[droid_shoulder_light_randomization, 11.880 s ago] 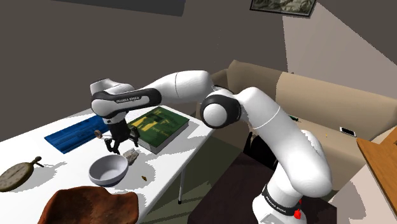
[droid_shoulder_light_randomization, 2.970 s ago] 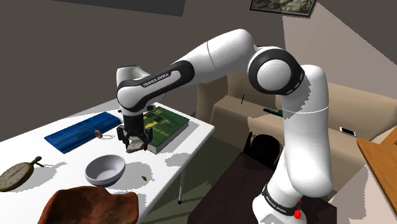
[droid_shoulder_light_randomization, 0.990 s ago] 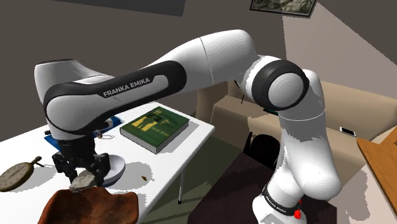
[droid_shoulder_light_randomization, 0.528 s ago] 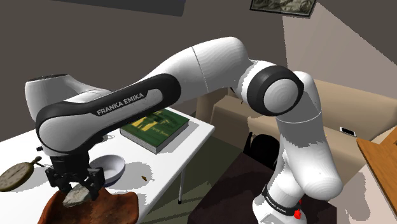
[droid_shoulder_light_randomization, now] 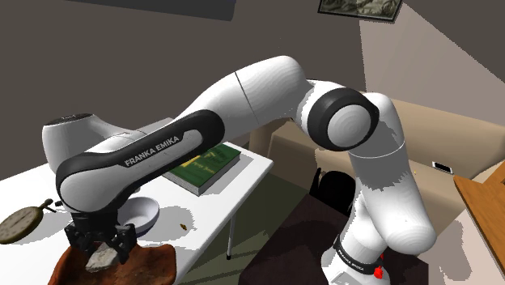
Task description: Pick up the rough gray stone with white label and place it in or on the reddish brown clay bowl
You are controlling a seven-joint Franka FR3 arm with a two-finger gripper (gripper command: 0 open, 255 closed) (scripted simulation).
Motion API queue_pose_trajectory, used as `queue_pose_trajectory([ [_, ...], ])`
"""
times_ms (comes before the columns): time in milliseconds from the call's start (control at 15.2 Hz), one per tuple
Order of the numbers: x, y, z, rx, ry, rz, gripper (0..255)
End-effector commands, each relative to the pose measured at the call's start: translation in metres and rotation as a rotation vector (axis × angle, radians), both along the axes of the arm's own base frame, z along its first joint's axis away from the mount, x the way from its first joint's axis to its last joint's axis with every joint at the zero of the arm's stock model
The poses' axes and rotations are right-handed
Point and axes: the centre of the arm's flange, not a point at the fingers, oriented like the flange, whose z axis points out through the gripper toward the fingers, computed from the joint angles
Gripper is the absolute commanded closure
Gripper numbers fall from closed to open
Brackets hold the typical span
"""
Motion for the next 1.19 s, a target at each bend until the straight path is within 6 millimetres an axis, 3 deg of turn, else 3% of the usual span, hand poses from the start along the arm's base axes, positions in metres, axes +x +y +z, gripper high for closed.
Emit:
queue_pose_trajectory([
  [0, 0.0, 0.0, -0.001, 0.0, 0.0, 0.0, 255],
  [330, 0.0, 0.0, -0.001, 0.0, 0.0, 0.0, 255],
  [396, 0.0, 0.0, -0.001, 0.0, 0.0, 0.0, 0],
  [726, 0.0, 0.0, -0.001, 0.0, 0.0, 0.0, 0],
  [990, 0.009, -0.004, 0.047, 0.0, 0.0, 0.0, 0],
  [1122, 0.009, -0.004, 0.047, 0.0, 0.0, 0.0, 0],
])
